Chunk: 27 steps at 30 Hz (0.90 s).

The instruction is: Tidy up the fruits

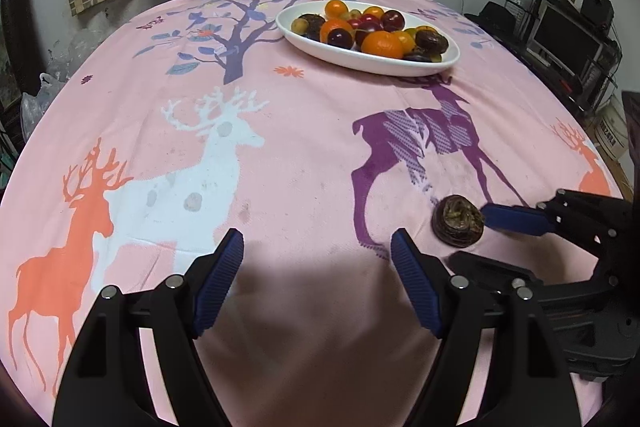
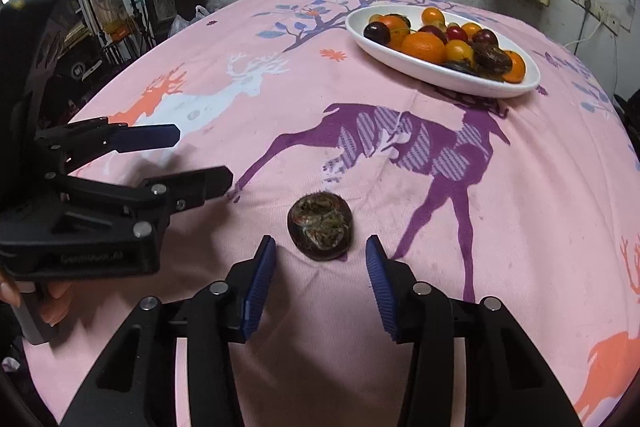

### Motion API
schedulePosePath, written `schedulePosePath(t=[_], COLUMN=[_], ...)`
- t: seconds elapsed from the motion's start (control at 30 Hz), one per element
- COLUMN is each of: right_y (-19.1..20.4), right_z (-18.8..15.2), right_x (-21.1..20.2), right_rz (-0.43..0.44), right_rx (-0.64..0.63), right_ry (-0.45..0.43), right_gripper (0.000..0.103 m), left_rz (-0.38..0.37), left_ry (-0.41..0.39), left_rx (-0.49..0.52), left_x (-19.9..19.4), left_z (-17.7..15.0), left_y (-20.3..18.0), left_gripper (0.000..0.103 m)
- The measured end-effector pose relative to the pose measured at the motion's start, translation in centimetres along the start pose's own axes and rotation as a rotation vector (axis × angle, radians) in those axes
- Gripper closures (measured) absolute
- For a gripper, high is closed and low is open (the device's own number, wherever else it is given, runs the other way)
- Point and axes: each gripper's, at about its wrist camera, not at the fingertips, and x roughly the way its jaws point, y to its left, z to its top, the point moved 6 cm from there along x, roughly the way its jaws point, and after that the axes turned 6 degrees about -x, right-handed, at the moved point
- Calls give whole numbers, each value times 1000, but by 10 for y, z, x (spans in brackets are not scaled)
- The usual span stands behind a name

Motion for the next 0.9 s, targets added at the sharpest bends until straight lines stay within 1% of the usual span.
schedulePosePath(t=[0.03,0.07,0.17,0.37,0.43,0.5,0.67,0.9], right_y=[0,0,-3,-3,-3,-5,-6,-7], right_z=[1,1,2,4,3,2,-1,-3], right_x=[1,2,2,4,3,1,0,-1], right_rz=[0,0,2,4,14,33,42,57], right_rx=[-1,-1,-7,-43,-45,-46,-89,-105], right_ry=[0,-1,-5,-11,-11,-12,-11,-25], right_gripper=[63,66,69,69,69,70,70,70], left_rz=[-7,-17,-22,-54,-53,-68,-104,-169], left_ry=[3,7,24,68,69,75,95,143], left_rx=[7,19,44,39,58,85,141,103], left_x=[1,2,7,17,18,19,18,24], left_z=[0,-1,-1,4,7,9,12,17], left_y=[-2,-4,-9,-11,-14,-20,-31,-38], left_gripper=[28,28,28,28,28,28,28,28])
